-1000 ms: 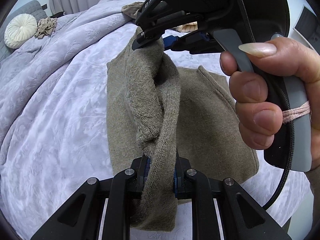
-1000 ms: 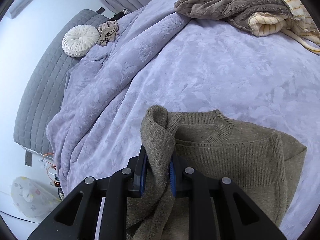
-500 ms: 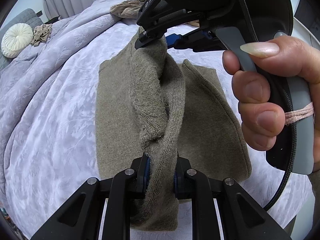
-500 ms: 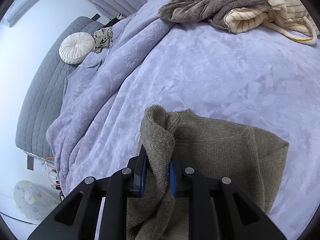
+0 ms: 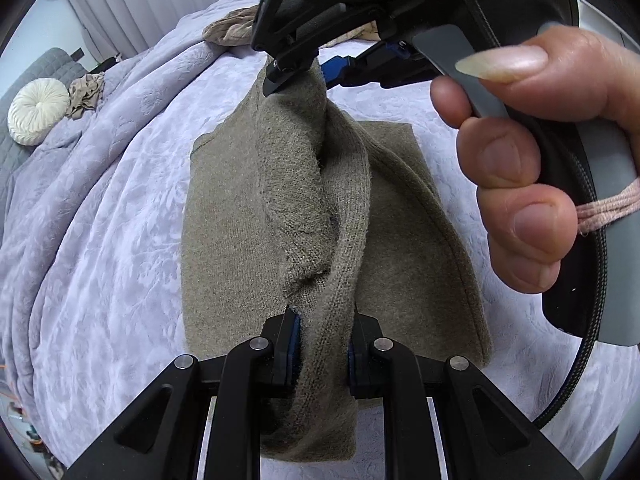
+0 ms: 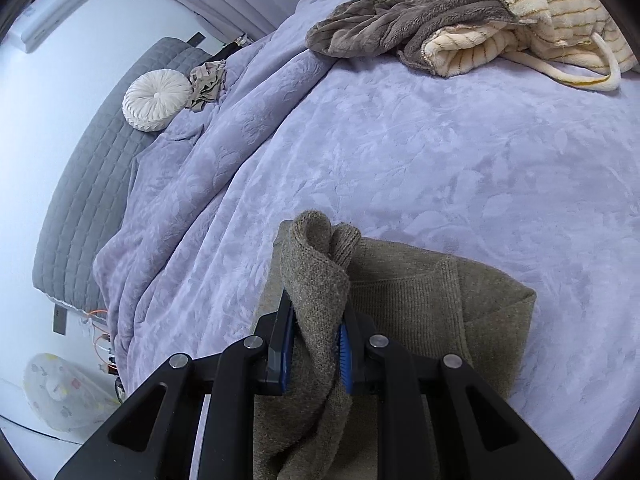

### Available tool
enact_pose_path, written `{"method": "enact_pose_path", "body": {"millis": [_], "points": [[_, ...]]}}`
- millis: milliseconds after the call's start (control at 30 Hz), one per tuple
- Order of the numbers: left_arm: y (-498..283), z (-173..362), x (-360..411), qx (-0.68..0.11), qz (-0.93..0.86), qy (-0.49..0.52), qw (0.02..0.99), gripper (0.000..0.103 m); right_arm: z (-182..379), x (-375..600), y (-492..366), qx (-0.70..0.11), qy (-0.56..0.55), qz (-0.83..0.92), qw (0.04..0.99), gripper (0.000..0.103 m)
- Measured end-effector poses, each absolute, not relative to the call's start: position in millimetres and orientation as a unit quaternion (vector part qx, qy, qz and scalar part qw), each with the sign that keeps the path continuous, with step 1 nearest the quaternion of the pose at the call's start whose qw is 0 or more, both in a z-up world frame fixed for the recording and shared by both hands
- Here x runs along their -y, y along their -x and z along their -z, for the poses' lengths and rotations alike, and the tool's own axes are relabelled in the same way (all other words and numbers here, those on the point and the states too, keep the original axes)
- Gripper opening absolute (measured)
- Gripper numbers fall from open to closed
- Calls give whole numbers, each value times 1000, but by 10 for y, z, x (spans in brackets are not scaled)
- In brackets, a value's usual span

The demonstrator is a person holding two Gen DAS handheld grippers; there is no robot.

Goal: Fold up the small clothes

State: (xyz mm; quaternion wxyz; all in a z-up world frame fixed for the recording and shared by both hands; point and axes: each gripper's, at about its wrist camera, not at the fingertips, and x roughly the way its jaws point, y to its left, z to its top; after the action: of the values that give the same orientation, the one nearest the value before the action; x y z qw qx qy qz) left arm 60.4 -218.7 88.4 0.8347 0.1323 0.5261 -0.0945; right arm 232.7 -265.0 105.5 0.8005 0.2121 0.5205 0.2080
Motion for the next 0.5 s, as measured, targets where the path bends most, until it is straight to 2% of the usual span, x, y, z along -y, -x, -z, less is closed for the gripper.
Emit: {"method": "enact_pose_path", "body": {"millis": [500], "points": [[-469, -829, 2542, -522, 106, -163, 830, 19, -1103, 3006, -2174, -503, -198, -207, 816, 20]]}}
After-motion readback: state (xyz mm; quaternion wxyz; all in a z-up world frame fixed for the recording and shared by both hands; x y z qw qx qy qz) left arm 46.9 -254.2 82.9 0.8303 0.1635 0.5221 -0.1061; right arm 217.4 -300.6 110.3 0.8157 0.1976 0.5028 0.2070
